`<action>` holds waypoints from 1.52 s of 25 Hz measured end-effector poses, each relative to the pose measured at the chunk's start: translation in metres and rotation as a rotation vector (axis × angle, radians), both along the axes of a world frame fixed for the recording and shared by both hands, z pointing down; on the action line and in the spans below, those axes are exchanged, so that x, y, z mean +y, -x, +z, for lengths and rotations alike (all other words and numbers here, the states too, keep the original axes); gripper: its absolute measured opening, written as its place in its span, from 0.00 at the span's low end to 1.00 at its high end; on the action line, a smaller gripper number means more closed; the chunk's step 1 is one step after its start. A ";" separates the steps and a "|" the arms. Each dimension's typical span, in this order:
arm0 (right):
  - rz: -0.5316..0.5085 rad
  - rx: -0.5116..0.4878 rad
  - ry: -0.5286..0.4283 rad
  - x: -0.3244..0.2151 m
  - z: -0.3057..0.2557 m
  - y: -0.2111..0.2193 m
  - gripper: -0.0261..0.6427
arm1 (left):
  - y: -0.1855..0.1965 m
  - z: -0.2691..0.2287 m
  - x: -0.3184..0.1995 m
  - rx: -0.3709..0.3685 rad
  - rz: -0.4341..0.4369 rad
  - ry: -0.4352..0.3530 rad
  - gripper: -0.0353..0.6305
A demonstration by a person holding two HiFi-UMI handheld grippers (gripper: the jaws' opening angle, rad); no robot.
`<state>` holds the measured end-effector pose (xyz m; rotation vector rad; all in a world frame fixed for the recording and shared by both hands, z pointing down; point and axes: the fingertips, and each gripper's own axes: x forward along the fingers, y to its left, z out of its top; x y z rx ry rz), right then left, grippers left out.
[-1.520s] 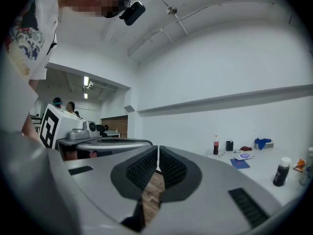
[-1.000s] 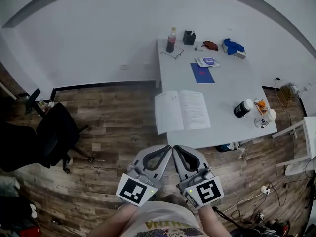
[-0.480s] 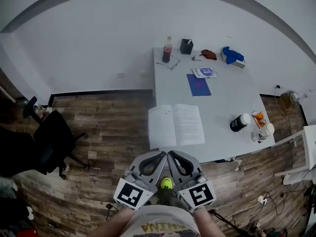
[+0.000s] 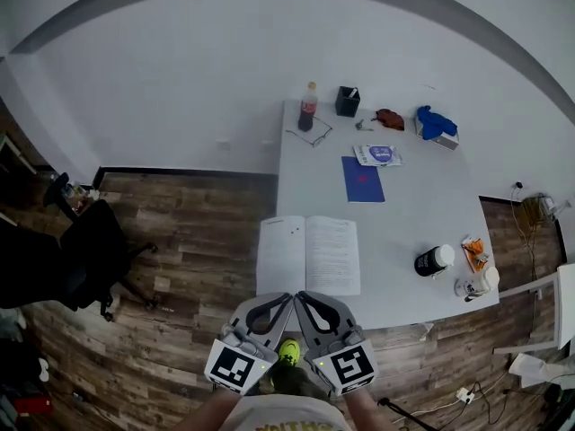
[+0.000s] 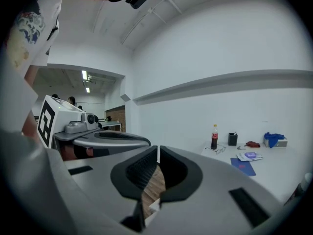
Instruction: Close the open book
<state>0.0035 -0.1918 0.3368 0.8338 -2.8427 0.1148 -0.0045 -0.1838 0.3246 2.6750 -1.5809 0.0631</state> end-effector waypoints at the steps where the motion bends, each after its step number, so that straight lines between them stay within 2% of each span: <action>1: -0.011 -0.001 0.011 -0.004 0.004 -0.001 0.08 | -0.001 0.004 -0.005 -0.009 -0.012 0.005 0.08; 8: -0.101 0.006 0.040 -0.032 0.032 0.019 0.08 | 0.018 0.033 -0.033 -0.065 -0.094 0.025 0.08; 13: -0.127 0.027 0.072 -0.045 0.060 0.041 0.08 | 0.041 0.056 -0.047 -0.041 -0.122 0.024 0.08; 18: -0.102 0.010 0.057 -0.061 0.086 0.062 0.08 | 0.058 0.096 -0.058 -0.044 -0.096 0.084 0.08; 24: -0.085 0.053 0.045 -0.073 0.136 0.076 0.08 | 0.071 0.152 -0.069 -0.043 -0.057 0.132 0.08; 29: -0.066 0.120 0.031 -0.075 0.182 0.080 0.08 | 0.074 0.198 -0.069 -0.050 -0.029 0.125 0.08; 32: -0.042 0.142 0.038 -0.069 0.198 0.082 0.10 | 0.081 0.222 -0.067 0.019 -0.042 0.134 0.08; 34: -0.037 0.169 0.040 -0.065 0.209 0.082 0.24 | 0.089 0.241 -0.064 0.109 -0.077 0.153 0.09; 35: -0.041 0.184 0.038 -0.064 0.215 0.082 0.26 | 0.094 0.252 -0.062 0.145 -0.094 0.170 0.09; 37: -0.046 0.216 0.031 -0.061 0.226 0.083 0.26 | 0.099 0.278 -0.055 0.174 -0.107 0.217 0.18; 38: -0.045 0.228 0.029 -0.060 0.230 0.084 0.27 | 0.099 0.291 -0.051 0.163 -0.101 0.237 0.22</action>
